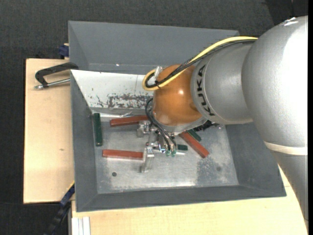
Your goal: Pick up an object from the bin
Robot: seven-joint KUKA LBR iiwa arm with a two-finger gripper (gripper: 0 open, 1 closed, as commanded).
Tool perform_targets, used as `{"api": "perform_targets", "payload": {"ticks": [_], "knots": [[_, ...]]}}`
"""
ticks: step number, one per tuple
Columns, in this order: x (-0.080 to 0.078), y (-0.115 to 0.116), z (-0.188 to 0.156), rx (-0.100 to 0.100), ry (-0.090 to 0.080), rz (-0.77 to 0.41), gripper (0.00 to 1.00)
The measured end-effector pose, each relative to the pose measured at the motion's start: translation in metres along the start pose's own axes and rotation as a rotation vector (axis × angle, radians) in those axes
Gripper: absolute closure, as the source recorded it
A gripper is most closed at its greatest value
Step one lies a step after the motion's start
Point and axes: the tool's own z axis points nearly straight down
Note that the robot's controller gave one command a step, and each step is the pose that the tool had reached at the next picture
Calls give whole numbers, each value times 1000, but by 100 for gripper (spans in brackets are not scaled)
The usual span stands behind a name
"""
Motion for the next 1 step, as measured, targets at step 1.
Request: {"api": "perform_targets", "payload": {"ticks": [1], "knots": [[16, 47, 0, 0, 0, -166, 100]]}}
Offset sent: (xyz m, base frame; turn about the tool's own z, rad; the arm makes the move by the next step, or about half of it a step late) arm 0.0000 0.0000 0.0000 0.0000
